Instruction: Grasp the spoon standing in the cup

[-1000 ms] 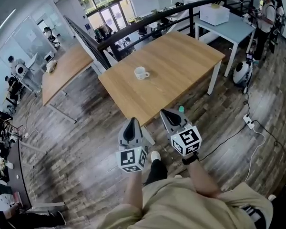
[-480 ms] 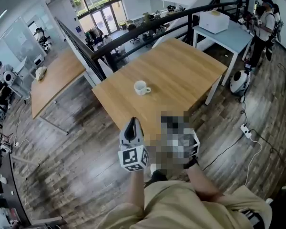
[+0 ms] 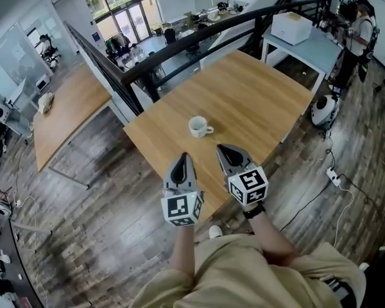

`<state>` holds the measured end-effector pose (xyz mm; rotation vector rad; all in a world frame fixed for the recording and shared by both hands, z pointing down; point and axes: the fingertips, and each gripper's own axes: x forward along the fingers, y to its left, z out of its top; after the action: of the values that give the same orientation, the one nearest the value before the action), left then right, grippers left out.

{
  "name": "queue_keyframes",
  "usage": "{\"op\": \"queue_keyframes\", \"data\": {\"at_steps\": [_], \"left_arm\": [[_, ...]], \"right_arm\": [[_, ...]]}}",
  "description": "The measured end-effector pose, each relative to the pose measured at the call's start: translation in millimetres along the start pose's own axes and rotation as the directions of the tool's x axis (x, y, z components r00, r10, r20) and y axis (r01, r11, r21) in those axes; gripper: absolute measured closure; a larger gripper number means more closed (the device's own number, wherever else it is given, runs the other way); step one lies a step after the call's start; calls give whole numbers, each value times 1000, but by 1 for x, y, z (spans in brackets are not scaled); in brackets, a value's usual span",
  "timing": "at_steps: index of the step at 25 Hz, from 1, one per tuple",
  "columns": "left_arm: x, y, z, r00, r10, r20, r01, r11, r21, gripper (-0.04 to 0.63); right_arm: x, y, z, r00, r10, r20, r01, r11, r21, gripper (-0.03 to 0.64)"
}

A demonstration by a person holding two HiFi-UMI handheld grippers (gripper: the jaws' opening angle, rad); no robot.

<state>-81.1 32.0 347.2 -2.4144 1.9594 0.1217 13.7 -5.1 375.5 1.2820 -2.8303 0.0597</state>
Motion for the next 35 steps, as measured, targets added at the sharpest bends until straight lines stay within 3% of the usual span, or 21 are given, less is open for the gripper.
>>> {"op": "queue_keyframes", "data": {"at_steps": [13,15,19,21,24,29,35], "left_arm": [[66,38,-59,996,-36,-77,33,998,-46,583],[106,56,-78,996,-32,-88,29,999,-41,583],[265,129,-163,991,-18,-133,12,999,-50,583],[303,144,-187,987,-8,-160,-1,999,-54,583],[297,132,-192,982,-1,-188,-9,998,-56,583],[185,81,-141,976,-15,-218,-3,996,-84,584],[200,86,-146,972,-22,-233,-4,994,-111,583]], "right_arm": [[64,-36,-60,988,-68,-137,71,997,24,601],[103,-60,-75,987,-68,-144,73,997,27,601],[264,-149,-142,982,-50,-183,57,998,34,601],[302,-173,-164,976,-43,-211,54,998,45,601],[292,-177,-172,968,-40,-248,54,997,49,601],[183,-115,-149,946,-38,-322,62,996,66,600],[202,-126,-186,917,-9,-399,60,991,115,598]]}}
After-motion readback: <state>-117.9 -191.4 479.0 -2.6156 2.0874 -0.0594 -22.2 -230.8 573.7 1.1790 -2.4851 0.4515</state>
